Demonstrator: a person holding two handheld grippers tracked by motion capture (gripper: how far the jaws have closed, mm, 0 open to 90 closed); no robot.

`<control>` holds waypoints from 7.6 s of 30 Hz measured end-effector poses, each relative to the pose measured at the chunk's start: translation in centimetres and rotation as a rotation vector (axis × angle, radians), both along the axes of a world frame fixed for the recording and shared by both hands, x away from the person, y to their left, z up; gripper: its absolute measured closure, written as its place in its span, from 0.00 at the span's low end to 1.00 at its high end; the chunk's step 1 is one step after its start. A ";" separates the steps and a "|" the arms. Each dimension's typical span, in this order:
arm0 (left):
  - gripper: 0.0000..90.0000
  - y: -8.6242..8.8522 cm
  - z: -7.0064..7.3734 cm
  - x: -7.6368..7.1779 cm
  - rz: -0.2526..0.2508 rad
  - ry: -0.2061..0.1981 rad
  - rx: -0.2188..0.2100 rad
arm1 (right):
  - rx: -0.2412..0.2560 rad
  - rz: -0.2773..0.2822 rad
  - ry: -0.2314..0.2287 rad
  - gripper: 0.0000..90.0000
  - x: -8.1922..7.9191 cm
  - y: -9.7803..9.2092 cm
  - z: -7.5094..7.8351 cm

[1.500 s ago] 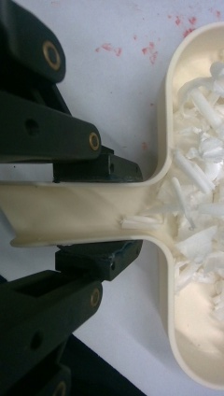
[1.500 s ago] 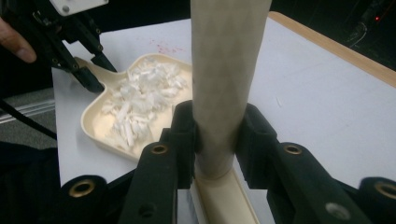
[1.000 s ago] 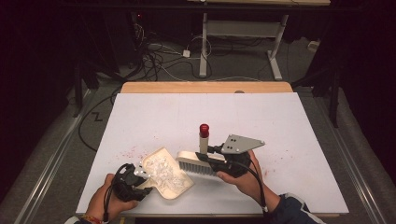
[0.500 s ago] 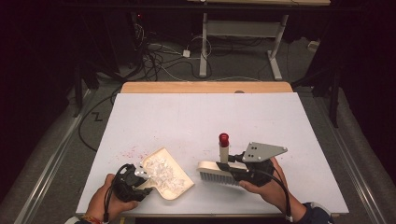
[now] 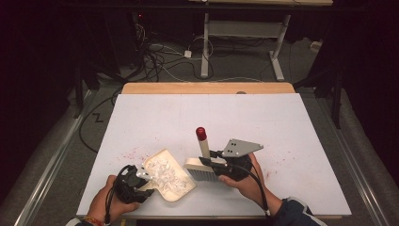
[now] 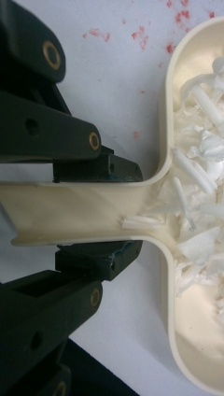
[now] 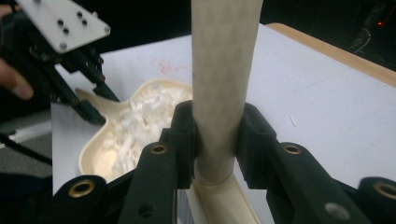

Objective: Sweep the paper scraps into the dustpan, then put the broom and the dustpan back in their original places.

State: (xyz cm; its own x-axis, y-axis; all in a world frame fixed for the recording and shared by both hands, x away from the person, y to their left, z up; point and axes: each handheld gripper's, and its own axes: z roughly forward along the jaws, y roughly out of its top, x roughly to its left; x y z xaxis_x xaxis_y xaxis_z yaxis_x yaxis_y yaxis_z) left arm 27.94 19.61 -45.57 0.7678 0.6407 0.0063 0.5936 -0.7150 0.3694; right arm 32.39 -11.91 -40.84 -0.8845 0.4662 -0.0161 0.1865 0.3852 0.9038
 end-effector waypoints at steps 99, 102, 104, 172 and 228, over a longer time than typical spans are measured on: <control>0.70 0.2 -0.2 1.4 0.085 0.034 -0.017 | -0.071 0.025 -0.117 0.79 2.3 5.2 -0.5; 0.70 0.2 -0.3 1.3 0.086 0.032 -0.018 | -0.052 0.061 -0.103 0.80 1.5 5.0 -0.1; 0.70 0.2 -0.3 1.3 0.088 0.031 -0.018 | -0.043 0.070 -0.099 0.79 1.1 4.8 0.4; 0.69 3.7 -0.5 5.6 0.502 -0.071 -0.168 | -0.161 -0.086 0.236 0.79 2.2 -18.6 2.8; 0.22 0.2 -0.9 -0.3 0.173 -0.465 -0.254 | -0.074 -0.483 -0.082 0.42 8.3 -14.5 2.0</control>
